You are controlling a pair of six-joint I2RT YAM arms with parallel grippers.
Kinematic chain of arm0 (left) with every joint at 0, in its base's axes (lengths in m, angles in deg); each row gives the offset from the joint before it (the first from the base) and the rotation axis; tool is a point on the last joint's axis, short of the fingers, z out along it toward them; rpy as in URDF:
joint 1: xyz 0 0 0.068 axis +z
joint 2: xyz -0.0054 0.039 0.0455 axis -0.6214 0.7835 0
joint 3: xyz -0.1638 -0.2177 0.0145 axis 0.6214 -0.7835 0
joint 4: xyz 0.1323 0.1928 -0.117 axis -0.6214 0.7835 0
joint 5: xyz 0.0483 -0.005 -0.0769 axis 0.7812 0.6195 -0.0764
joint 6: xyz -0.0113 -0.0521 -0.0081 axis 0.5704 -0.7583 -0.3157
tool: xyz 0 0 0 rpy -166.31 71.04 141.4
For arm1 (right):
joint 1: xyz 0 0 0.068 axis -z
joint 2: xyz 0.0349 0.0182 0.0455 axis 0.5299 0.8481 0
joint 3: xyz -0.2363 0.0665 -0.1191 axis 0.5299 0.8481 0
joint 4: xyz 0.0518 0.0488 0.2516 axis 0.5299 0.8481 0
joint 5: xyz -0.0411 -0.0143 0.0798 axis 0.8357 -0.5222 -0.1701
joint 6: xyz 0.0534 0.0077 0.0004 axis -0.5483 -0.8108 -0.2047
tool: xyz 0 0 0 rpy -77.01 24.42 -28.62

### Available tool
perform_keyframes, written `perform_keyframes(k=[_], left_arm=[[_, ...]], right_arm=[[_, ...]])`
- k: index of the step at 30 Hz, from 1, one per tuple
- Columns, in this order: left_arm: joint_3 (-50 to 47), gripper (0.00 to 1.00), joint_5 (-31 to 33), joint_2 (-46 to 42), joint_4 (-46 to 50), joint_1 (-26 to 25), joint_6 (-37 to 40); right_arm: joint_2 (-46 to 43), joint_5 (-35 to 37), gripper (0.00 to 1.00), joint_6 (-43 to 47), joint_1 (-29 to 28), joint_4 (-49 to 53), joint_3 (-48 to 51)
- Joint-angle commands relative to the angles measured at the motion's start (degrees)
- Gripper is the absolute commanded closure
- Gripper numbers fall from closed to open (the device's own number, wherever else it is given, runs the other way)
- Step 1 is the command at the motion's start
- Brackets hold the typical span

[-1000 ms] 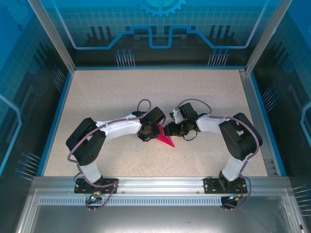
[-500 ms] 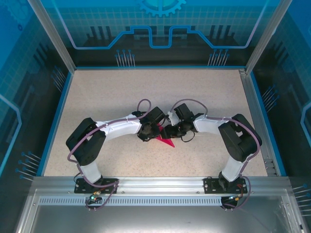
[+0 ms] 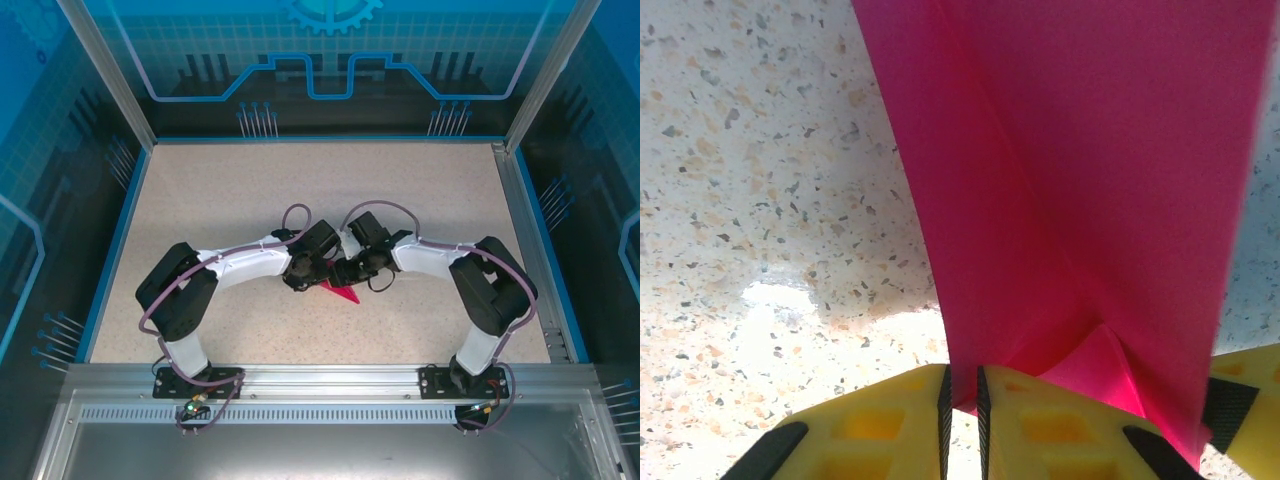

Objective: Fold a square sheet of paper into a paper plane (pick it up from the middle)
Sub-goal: Move a paper plane to the center of the table.

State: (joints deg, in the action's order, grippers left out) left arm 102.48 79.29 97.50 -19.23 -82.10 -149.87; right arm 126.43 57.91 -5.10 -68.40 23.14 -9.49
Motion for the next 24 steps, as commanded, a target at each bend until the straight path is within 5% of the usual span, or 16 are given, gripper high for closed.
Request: perform_keyframes(k=[1,11,24], left_arm=[[-0.3,0.81,1.0,-2.0,0.8,-0.2,0.6],[-0.9,0.81,1.5,-2.6,0.9,-0.2,0.6],[-4.1,0.73,2.2,-6.6,-2.3,-0.2,2.3]], right_arm=[[1.5,4.7,0.66,2.0,-1.9,4.2,-2.1],[3.0,11.7,0.7,2.6,-4.4,6.9,-4.1],[2.1,17.0,0.9,1.9,-5.8,9.1,-5.4]])
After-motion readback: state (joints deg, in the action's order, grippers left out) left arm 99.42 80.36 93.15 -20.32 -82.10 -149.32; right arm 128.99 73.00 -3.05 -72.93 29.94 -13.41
